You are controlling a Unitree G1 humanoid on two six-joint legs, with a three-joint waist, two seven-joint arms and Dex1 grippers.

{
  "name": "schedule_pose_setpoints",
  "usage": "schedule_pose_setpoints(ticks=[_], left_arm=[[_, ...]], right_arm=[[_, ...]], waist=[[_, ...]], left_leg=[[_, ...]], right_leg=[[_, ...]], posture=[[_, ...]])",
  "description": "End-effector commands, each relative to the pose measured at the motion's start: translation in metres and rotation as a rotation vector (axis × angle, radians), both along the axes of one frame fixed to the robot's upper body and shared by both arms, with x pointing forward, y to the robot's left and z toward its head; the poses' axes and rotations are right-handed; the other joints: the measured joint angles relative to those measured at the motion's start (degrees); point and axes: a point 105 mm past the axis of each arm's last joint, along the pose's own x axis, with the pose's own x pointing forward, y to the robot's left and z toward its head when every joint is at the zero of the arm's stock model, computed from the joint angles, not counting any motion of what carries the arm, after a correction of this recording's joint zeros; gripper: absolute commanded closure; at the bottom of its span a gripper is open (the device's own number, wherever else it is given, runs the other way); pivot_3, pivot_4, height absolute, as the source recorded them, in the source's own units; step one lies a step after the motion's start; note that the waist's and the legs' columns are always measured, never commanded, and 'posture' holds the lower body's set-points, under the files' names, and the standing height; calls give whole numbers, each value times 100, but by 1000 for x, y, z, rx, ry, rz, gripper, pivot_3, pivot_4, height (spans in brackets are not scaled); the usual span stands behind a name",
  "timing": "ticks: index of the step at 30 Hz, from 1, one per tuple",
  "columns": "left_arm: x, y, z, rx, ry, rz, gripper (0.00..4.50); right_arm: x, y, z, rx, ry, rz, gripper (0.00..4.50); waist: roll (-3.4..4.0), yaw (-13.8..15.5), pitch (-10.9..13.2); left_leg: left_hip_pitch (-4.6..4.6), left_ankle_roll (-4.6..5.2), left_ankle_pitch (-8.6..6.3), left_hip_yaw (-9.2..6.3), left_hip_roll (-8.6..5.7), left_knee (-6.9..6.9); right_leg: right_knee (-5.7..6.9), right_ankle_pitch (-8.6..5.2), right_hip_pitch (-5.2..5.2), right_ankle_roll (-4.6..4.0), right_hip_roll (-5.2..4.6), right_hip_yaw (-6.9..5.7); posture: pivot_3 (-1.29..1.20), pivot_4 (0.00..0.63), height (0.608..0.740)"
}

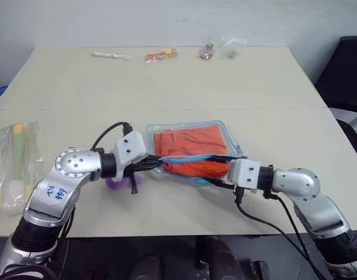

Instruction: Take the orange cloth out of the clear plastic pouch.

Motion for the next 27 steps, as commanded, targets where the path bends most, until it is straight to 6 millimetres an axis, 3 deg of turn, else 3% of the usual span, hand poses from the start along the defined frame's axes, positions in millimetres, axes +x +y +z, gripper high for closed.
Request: schedule_pose_setpoints(ticks=[1,2,5,8,15,23,27], left_arm=[[-3,-8,11,-6,-56,-34,4500],[-3,-8,11,-7,-58,-33,4500],[-2,-9,11,-9,-61,-31,4500],[-3,-11,9,-7,-65,-37,4500],[-5,-14,5,-2,-67,-50,4500],[-4,-16,6,-11,-71,-44,4500],[-3,-16,6,-4,-78,-45,4500]], right_arm=[[1,1,6,21,-51,-10,438],[1,0,6,16,-58,-14,115],[2,0,5,4,-70,-18,234],[3,0,5,11,-78,-34,1056],[5,2,6,13,-77,-56,3494],[3,5,-4,-101,-144,-24,3494],[3,0,-7,-117,-165,-36,2585]], waist=[[0,-1,0],[0,-2,0],[0,-2,0],[0,1,0],[0,0,0],[0,-1,0],[0,2,0]], left_leg=[[0,0,0,0,0,0],[0,0,0,0,0,0],[0,0,0,0,1,0],[0,0,0,0,1,0],[0,0,0,0,1,0],[0,0,0,0,1,0],[0,0,0,-1,0,1]], right_leg=[[0,0,0,0,1,0],[1,0,0,0,1,0],[0,0,0,0,1,0],[0,0,0,0,0,0],[0,0,0,0,0,1],[1,0,0,0,1,1],[0,0,0,0,0,0]], posture=[[0,150,740],[0,150,740],[0,150,740],[0,150,740],[0,150,740],[0,150,740],[0,150,740]])
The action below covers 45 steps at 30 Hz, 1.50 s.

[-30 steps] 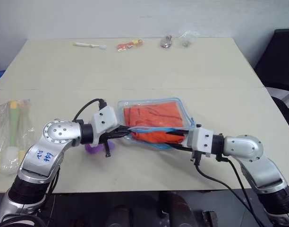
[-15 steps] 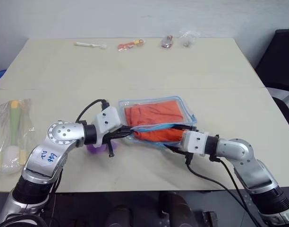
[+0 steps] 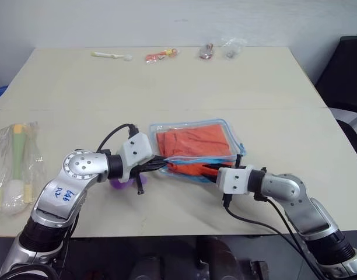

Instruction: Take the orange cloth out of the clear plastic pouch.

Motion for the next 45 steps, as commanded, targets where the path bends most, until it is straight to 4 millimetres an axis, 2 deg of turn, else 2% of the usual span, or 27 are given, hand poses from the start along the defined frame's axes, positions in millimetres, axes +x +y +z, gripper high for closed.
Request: schedule_pose_setpoints(ticks=[1,5,9,13,16,21,24,29,36,39,45], left_arm=[[-4,-6,10,5,-62,-32,4500],[-4,-7,10,6,-64,-36,4500],[-5,-9,12,2,-64,-44,4500],[-6,-10,12,1,-65,-48,4500],[-6,-10,12,2,-64,-50,4500],[-4,-9,12,5,-65,-47,4500],[-3,-9,13,4,-68,-46,4500],[-2,-10,14,2,-72,-45,4500],[-3,-11,14,1,-76,-47,4500],[-3,-12,14,1,-78,-49,4500],[-2,-12,16,-1,-80,-45,4500]], right_arm=[[-2,-7,4,-8,-54,-4,2221],[-1,-17,-3,-33,-72,-13,913],[4,-26,-8,-47,-96,-33,913],[6,-25,-4,81,-10,-62,913],[2,-22,1,157,69,-49,1506],[-11,-13,3,215,191,-10,3213],[-19,-6,1,201,227,29,3213],[-21,-1,3,198,228,41,3213],[0,2,3,152,124,-45,3213],[1,-1,-2,139,105,-64,3213],[-3,-19,-16,-7,-8,-25,3213]], waist=[[0,0,0],[0,-4,0],[0,-5,0],[-1,-1,0],[0,-2,0],[-1,1,0],[-1,8,0],[-1,12,0],[0,3,0],[-1,9,-1],[-1,2,0]], left_leg=[[0,0,0,-1,0,0],[0,0,0,-1,0,0],[1,0,0,0,0,0],[1,0,0,0,1,1],[0,1,0,-1,1,2],[0,1,0,-2,1,3],[0,1,0,-3,1,2],[0,1,0,-3,0,2],[0,1,0,-1,0,2],[0,1,0,-4,0,2],[0,1,0,-3,-1,2]], right_leg=[[0,0,0,0,0,-1],[0,0,1,0,0,0],[0,0,2,0,0,2],[0,0,3,0,0,1],[1,0,3,0,0,1],[1,0,3,0,-1,2],[1,0,3,0,0,1],[1,0,3,0,0,1],[2,0,3,0,0,2],[0,0,3,0,0,-1],[-1,0,3,0,0,1]], posture=[[0,150,740],[0,150,740],[0,150,740],[0,150,740],[0,150,740],[0,150,740],[0,150,740],[0,150,740],[0,150,740],[0,150,740],[0,150,740]])
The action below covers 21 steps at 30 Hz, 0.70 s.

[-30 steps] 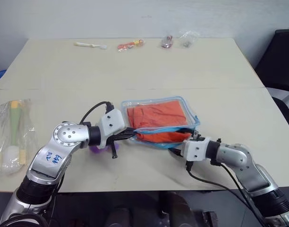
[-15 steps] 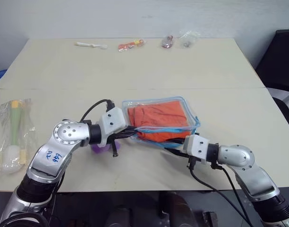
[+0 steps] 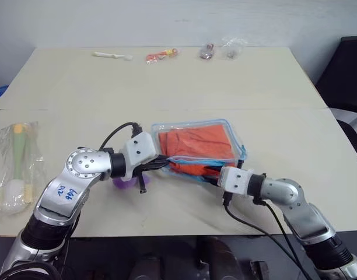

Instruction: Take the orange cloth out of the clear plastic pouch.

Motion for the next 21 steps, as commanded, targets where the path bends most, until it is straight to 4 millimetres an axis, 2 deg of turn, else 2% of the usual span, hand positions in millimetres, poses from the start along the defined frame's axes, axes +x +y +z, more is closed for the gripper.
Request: schedule_pose_setpoints(ticks=[1,6,12,21], left_arm=[[-3,-6,12,-12,-59,-27,4500],[-3,-5,12,-13,-58,-26,4500],[-4,-6,12,-15,-55,-27,4500],[-4,-6,11,-14,-55,-28,4500]], right_arm=[[-2,-9,5,-43,-81,32,3213],[7,-15,14,-79,-189,-1,3213],[4,-6,20,48,-108,19,3213],[7,-11,13,-101,-190,38,3213]], waist=[[0,-7,0],[0,-11,0],[0,-6,0],[0,-7,0]], left_leg=[[0,0,0,0,0,0],[0,0,0,1,2,0],[0,0,0,1,2,1],[0,0,0,1,2,1]], right_leg=[[0,0,0,0,0,1],[1,0,0,0,0,2],[1,0,0,0,0,1],[1,0,0,0,0,2]], posture=[[0,150,740],[0,150,740],[0,150,740],[0,150,740]])
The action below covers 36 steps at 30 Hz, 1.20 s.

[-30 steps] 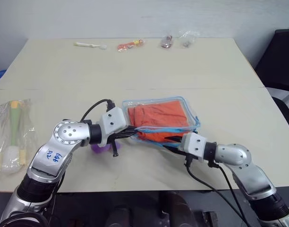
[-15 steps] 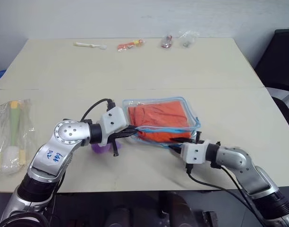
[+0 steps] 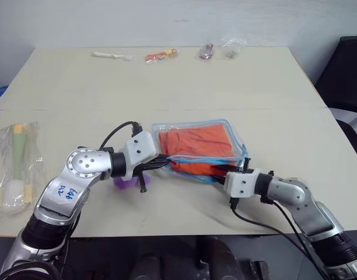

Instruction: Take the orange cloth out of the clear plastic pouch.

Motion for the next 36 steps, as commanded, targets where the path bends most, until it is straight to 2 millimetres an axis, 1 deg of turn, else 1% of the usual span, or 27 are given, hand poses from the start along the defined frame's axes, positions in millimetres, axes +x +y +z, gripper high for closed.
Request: schedule_pose_setpoints(ticks=[1,4,7,17,21,27,33,35,36], left_arm=[[-4,-6,10,-11,-51,-33,4500],[-4,-7,11,-13,-53,-34,4500],[-4,-7,11,-14,-54,-36,4500],[-7,-9,11,-20,-51,-41,4500],[-8,-10,10,-24,-50,-45,4500],[-8,-13,11,-33,-49,-42,4500],[-7,-13,11,-38,-50,-39,4500],[-6,-13,12,-37,-52,-38,4500],[-6,-13,12,-36,-52,-36,4500]], right_arm=[[1,1,6,-15,-54,13,3213],[1,2,2,-30,-49,17,2642],[3,1,2,-38,-72,15,1706],[12,5,0,-47,-92,-3,1706],[20,13,-3,-79,-104,4,1706],[35,20,-15,-226,-146,6,1706],[54,39,-17,-221,-145,-37,1706],[55,41,-23,-221,-116,-36,1706],[54,42,-26,-216,-97,-35,1875]], waist=[[0,1,0],[0,1,0],[-1,-2,-1],[-1,-7,-1],[-2,-12,-2],[-9,-18,-8],[-22,-46,-20],[-22,-55,-23],[-22,-61,-24]], left_leg=[[0,0,0,0,0,0],[0,0,0,0,0,0],[1,0,0,0,0,0],[2,0,0,1,1,2],[2,0,0,1,1,3],[4,0,0,1,1,4],[10,-1,1,1,4,6],[11,-3,2,0,5,6],[11,-3,2,0,5,6]], right_leg=[[0,0,0,0,0,0],[0,0,0,0,-1,0],[0,0,1,0,0,0],[2,0,2,0,0,2],[4,0,3,0,0,2],[6,0,5,0,0,2],[10,0,10,-1,0,4],[12,0,10,-1,1,3],[13,-1,10,-2,1,3]], posture=[[0,150,740],[0,150,740],[0,150,740],[0,150,740],[0,150,740],[0,150,740],[0,150,740],[0,150,740],[0,150,740]])
